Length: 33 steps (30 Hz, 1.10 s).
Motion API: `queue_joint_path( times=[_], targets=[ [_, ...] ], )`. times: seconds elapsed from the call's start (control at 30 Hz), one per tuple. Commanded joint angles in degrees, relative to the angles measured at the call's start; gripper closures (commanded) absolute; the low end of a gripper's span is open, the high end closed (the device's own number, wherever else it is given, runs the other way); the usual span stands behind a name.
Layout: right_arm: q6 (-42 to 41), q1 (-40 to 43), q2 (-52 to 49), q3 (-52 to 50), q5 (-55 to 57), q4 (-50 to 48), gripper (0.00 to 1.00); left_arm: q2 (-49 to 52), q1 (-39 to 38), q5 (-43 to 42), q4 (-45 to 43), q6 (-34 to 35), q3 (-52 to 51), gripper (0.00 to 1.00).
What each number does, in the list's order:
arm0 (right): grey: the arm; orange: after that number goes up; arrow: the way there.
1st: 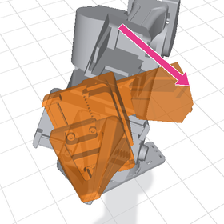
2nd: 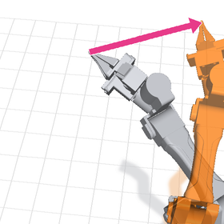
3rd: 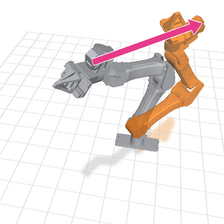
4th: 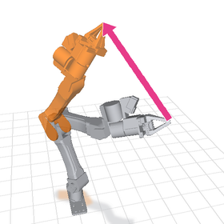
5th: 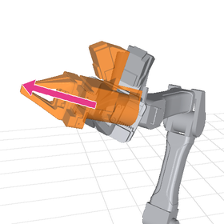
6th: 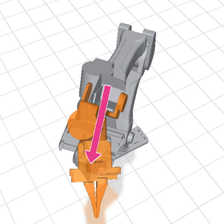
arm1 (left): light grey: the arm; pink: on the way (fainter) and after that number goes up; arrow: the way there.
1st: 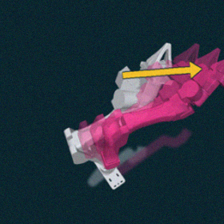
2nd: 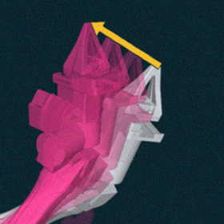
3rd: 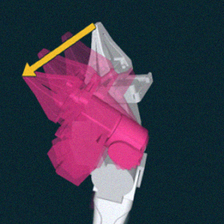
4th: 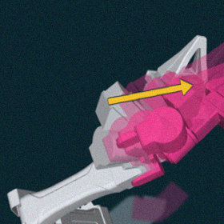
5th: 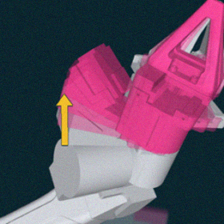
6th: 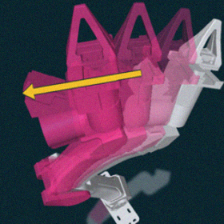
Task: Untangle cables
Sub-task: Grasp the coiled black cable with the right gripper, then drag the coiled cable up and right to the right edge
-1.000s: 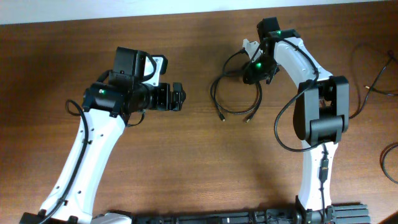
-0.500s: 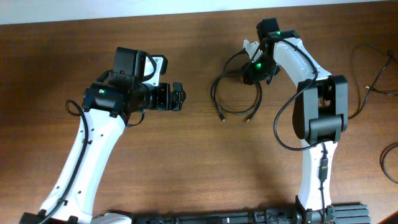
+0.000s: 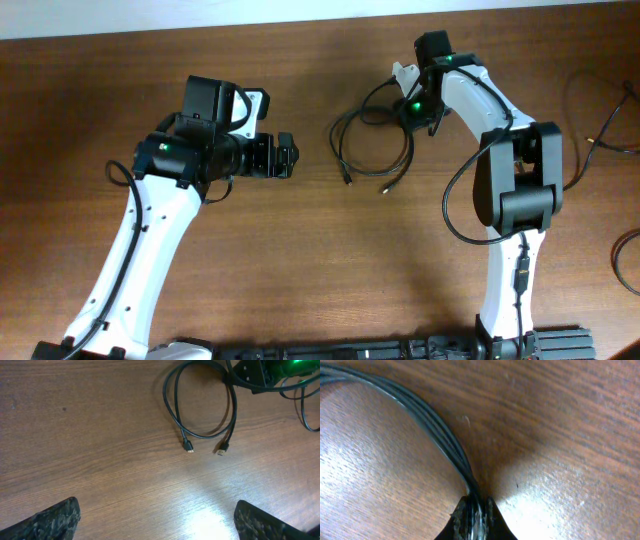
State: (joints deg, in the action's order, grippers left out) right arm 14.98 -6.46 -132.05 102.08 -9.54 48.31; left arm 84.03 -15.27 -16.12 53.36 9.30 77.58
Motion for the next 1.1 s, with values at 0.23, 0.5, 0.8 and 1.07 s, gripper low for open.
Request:
queue_joint_path(
  times=[0.23, 0.5, 0.8, 1.07],
  targets=[
    [-16.72, 7.08, -4.52, -2.38, 4.17, -11.93, 0.96, 0.39, 0.02, -0.63, -0.09, 0.09, 1.16, 0.01],
    [-32.46, 21.09, -4.52, 2.12, 1.68, -13.25, 0.96, 0.39, 0.02, -0.63, -0.11, 0.09, 1.16, 0.01],
    [-44.19, 40.06, -4.52, 4.5, -16.48, -15.54, 0.96, 0.39, 0.02, -0.63, -0.11, 0.09, 1.16, 0.01],
    [-38.27, 46.29, -4.48, 4.66, -17.88, -12.94, 0.96, 0.39, 0.02, -0.63, -0.09, 0.09, 1.16, 0.01]
  ],
)
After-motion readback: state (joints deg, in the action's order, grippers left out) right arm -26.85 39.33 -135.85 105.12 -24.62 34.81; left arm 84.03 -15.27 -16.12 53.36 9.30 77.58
